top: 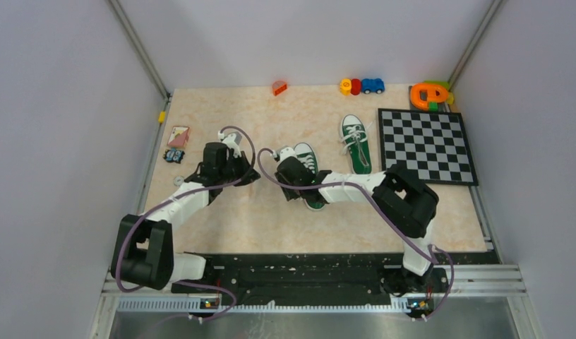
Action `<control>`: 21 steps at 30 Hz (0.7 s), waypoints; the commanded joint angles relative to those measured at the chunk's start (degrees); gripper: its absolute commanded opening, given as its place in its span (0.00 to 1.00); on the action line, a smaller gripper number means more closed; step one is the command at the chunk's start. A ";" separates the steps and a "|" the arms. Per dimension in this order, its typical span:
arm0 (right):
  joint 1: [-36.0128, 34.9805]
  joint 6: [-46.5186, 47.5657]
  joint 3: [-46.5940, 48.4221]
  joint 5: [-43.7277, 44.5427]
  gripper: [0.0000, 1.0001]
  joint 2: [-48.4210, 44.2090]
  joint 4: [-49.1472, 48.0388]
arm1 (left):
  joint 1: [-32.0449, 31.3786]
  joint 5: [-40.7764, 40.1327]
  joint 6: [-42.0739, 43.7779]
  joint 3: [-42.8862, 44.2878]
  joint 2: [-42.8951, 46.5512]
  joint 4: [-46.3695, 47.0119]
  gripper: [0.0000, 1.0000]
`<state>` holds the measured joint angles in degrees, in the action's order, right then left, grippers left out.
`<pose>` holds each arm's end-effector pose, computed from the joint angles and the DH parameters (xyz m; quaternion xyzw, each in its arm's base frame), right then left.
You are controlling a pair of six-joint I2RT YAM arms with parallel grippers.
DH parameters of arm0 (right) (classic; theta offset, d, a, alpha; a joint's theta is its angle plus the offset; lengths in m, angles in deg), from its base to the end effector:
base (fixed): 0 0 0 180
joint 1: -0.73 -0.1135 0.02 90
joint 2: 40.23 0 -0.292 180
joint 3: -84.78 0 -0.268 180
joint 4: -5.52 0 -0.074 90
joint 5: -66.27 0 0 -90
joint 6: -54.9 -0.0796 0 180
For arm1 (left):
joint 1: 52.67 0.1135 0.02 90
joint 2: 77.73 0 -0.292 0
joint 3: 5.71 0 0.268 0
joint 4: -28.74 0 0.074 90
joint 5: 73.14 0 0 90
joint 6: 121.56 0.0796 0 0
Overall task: Tie the shoes
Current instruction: Cross the shoelace with the shoelace.
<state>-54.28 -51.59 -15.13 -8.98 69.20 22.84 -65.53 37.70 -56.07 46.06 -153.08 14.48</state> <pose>0.2772 0.3606 0.1477 -0.2593 0.8857 0.1171 0.3669 0.2949 -0.0964 0.1978 -0.0106 0.8869 -0.2924 0.3575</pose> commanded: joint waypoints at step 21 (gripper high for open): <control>7.34 -4.00 -3.38 -11.79 0.00 -23.47 1.64 | 1.00 0.76 -0.65 -2.47 3.75 4.99 0.00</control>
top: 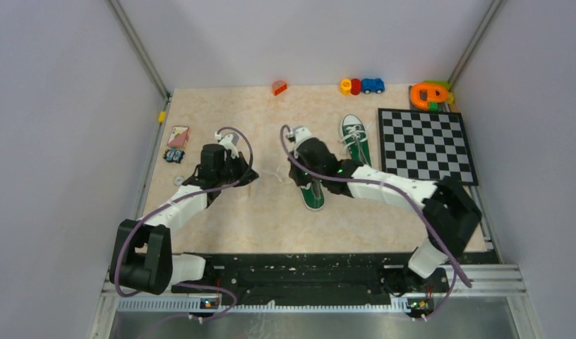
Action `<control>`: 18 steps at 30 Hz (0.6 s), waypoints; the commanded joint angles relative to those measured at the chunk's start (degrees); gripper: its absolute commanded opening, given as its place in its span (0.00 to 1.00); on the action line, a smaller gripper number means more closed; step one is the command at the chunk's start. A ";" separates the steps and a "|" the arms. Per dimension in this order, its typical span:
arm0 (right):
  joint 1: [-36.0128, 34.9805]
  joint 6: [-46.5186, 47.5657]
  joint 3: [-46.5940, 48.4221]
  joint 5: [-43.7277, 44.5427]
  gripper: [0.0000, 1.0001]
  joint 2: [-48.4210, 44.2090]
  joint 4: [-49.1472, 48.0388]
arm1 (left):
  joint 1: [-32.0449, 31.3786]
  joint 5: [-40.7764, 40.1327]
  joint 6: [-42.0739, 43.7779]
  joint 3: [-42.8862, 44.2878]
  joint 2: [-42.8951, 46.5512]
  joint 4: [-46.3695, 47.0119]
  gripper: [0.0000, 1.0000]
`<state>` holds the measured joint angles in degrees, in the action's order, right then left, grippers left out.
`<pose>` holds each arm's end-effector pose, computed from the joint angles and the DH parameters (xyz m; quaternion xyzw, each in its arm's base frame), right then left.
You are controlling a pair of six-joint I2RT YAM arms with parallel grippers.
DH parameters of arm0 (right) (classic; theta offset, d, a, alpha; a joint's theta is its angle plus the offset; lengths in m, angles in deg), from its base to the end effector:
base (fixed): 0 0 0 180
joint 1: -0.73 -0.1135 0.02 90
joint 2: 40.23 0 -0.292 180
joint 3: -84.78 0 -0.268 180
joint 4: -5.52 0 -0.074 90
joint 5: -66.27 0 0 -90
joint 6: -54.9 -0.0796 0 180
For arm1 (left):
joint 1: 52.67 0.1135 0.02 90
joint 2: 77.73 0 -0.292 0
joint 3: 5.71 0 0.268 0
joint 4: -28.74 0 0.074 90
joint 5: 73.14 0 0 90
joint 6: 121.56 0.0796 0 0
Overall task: Tie the shoes
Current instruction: Cross the shoelace with the shoelace.
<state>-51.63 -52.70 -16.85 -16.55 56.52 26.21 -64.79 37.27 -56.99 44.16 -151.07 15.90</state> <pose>0.2689 0.3324 0.2226 -0.2435 0.8680 0.1997 0.3840 0.2893 -0.0905 0.1985 -0.0223 0.8815 -0.2927 0.3699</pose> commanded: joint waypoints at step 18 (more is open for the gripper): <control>21.11 -13.22 -18.01 5.59 0.00 -26.63 0.95 | 0.25 4.99 -5.59 7.41 11.63 -7.18 0.00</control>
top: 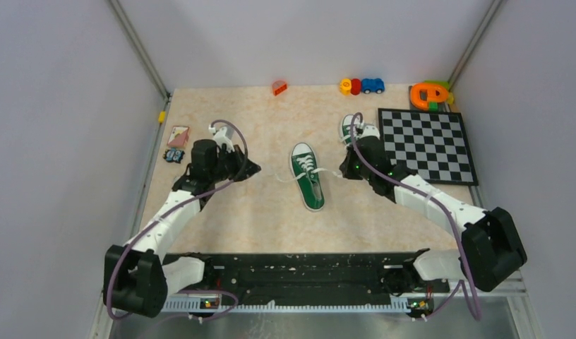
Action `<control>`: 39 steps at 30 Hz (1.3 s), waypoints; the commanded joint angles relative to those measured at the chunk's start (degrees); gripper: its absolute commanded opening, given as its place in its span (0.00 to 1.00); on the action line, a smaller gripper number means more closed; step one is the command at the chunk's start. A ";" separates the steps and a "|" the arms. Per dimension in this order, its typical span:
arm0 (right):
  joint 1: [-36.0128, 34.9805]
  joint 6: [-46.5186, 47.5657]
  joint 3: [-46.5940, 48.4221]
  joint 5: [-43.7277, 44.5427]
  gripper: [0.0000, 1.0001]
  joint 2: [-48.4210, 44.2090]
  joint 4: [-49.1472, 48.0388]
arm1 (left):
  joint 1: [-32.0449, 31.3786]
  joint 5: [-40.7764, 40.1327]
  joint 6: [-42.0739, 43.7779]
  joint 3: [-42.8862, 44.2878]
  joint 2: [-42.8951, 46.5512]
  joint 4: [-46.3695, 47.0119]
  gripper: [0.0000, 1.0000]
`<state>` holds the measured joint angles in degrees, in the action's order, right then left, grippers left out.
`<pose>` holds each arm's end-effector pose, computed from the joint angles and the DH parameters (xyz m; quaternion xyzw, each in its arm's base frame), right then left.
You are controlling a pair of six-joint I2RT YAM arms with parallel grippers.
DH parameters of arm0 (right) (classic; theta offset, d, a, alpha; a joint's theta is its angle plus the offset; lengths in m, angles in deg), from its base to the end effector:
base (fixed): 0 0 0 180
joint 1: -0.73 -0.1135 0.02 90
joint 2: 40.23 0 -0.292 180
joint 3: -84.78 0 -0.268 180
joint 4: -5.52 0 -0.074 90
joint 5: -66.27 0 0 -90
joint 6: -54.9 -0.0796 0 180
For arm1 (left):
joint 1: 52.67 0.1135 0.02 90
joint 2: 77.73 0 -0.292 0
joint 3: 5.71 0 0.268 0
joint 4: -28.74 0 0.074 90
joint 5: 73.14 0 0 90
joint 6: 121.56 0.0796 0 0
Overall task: Tie the shoes
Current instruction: Cross the shoelace with the shoelace.
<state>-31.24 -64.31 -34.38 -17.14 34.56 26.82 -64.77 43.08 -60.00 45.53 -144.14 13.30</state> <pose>0.2835 0.1662 0.2423 0.0051 0.8869 0.1897 0.4211 0.2732 -0.0945 0.2369 -0.0090 0.8534 -0.3520 0.3843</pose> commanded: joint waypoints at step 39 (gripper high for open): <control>4.19 8.56 4.50 -17.35 0.00 -11.69 -5.14 | -13.76 8.11 -0.28 42.49 -23.83 -10.44 0.00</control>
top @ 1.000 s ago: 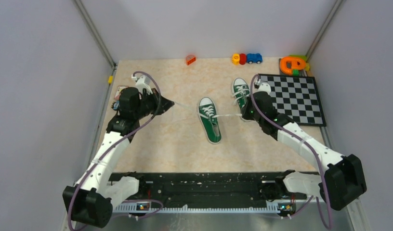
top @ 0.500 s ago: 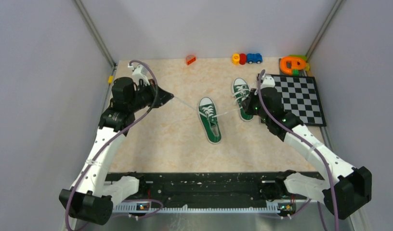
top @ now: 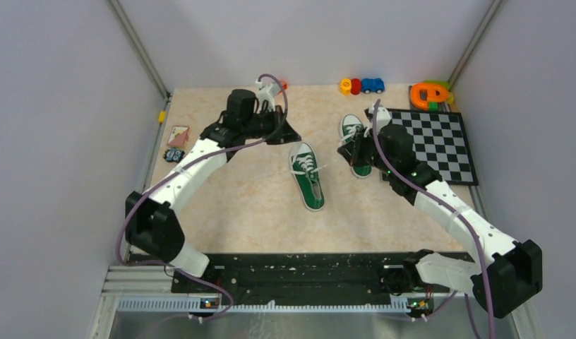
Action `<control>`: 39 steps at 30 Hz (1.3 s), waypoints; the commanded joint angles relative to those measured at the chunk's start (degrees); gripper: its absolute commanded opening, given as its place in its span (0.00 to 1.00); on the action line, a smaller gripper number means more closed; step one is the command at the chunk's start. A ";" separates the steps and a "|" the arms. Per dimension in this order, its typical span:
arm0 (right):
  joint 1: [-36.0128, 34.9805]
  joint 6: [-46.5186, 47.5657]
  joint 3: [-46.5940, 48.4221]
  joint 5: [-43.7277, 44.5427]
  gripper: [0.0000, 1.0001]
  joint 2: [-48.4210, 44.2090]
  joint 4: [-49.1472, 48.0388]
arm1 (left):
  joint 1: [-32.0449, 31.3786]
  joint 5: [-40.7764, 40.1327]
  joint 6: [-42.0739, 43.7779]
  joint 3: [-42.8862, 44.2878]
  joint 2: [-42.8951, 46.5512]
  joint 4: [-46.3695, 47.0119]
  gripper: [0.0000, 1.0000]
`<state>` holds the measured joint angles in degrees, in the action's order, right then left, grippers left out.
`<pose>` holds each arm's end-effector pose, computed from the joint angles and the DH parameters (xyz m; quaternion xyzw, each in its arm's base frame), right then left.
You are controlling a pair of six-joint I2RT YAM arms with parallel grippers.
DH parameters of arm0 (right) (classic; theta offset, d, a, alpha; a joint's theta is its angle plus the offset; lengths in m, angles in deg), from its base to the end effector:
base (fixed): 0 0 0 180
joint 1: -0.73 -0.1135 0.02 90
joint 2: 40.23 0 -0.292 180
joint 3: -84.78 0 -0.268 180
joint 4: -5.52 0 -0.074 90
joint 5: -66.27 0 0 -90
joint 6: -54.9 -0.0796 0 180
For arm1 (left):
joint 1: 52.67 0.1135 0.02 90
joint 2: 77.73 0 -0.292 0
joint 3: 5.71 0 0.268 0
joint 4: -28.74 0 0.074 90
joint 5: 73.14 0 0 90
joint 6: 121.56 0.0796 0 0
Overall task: Tie the shoes
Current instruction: Cross the shoelace with the shoelace.
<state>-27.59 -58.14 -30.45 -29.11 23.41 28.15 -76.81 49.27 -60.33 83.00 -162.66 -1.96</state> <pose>0.2613 0.1493 0.3243 -0.0644 0.8236 0.2786 0.4898 0.3362 -0.1974 0.3581 0.1128 0.8236 -0.4367 0.3438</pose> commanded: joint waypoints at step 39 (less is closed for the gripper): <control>0.76 0.86 -0.58 -2.58 0.00 5.31 -8.08 | -3.28 1.45 19.25 -11.67 -5.29 16.14 0.69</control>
<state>-27.57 -57.42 -38.69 -31.54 24.79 15.61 -78.80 47.63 -51.31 74.14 -167.79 6.13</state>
